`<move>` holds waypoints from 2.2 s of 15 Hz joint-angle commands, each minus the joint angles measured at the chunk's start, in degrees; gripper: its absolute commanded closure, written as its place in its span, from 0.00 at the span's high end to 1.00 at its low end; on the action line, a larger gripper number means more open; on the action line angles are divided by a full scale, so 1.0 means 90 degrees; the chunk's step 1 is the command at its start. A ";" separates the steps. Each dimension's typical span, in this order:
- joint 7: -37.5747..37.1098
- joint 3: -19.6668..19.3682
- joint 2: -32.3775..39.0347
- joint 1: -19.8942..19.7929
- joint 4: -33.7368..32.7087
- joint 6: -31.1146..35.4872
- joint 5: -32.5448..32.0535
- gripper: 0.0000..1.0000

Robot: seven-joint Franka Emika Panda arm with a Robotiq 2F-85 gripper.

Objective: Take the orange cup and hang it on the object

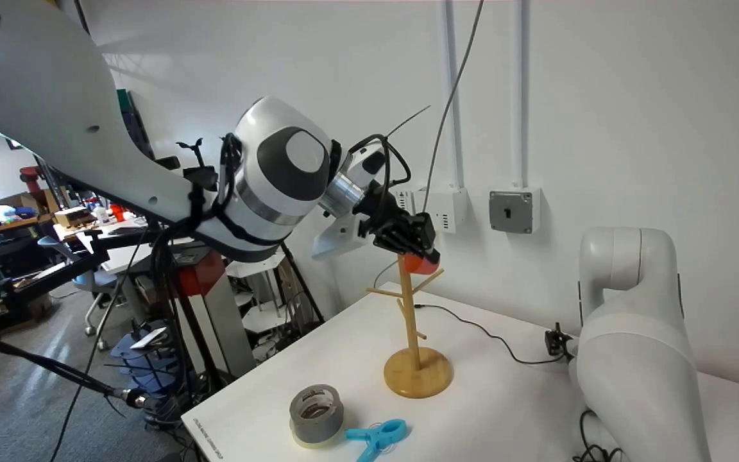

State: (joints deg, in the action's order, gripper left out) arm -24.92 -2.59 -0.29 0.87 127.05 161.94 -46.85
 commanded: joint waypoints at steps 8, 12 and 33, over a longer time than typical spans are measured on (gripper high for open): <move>-0.0252 -0.0028 0.0232 0.0009 -0.0075 -0.0131 -0.0140 0.02; -0.0264 -0.0024 0.0261 0.0014 -0.0046 -0.0112 -0.0191 0.02; -0.0209 0.0118 0.0227 0.0021 0.0159 -0.0020 -0.0140 0.02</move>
State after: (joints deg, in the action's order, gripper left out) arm -25.71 -1.50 2.82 0.98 127.46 161.92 -47.48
